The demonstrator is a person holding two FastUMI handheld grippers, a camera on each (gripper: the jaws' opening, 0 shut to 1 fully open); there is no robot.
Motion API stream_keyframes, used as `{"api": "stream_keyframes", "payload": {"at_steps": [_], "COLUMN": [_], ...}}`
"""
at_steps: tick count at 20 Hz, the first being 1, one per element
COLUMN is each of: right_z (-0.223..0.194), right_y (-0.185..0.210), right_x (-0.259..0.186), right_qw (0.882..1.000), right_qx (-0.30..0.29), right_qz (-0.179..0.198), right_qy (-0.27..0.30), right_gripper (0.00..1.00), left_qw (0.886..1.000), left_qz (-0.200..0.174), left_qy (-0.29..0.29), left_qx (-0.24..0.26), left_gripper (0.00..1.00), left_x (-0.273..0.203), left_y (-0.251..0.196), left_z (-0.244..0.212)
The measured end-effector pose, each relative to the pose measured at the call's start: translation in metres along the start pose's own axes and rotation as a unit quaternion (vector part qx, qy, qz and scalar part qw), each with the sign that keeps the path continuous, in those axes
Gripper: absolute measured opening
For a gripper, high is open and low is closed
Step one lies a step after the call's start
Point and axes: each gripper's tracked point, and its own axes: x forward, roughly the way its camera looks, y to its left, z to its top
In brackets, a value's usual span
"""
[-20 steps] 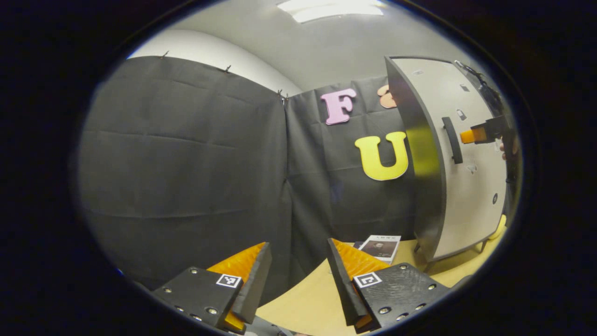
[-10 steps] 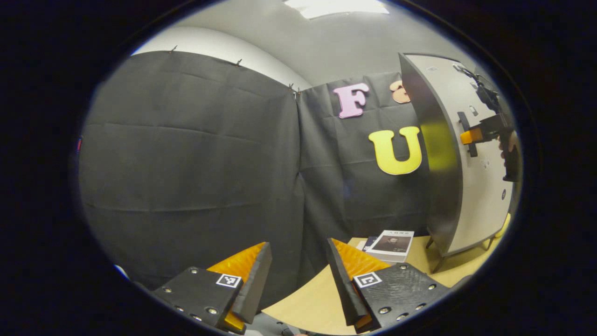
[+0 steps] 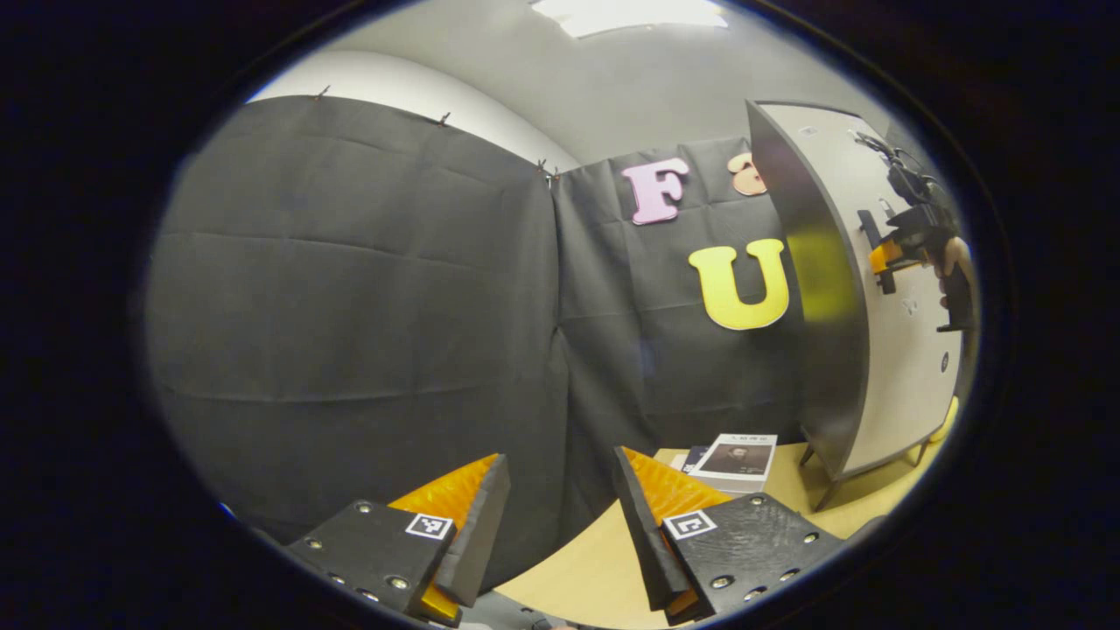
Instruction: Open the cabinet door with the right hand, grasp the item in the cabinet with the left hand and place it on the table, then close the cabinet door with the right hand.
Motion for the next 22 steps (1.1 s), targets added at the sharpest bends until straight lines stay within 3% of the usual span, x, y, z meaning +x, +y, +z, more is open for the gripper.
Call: {"api": "stream_keyframes", "payload": {"at_steps": [2,3,5,6,22], "right_z": [-0.001,0.000,0.000,0.000,-0.002], "right_y": [-0.001,0.000,0.000,0.000,-0.006], "right_x": [0.000,-0.002,-0.005,-0.007,-0.078], "right_qw": [1.000,1.000,1.000,1.000,0.994], "right_qx": [-0.011,-0.007,-0.009,-0.007,-0.003], "right_qz": [0.000,0.002,0.013,0.018,0.105], "right_qy": [0.005,0.005,0.013,0.018,0.043], "right_gripper": [0.29,0.21,0.18,0.21,0.21], "left_qw": [1.000,1.000,1.000,1.000,0.994], "left_qz": [-0.004,-0.006,-0.011,-0.014,-0.101], "left_qy": [-0.001,-0.002,-0.004,-0.005,-0.030], "left_qx": [-0.003,-0.005,-0.006,-0.007,-0.002], "left_gripper": [0.71,0.71,0.71,0.71,0.71], "left_x": [0.001,0.001,0.001,0.001,-0.004], "left_y": [-0.001,-0.002,-0.004,-0.005,-0.085], "left_z": [0.001,0.001,0.002,0.002,0.032]}}
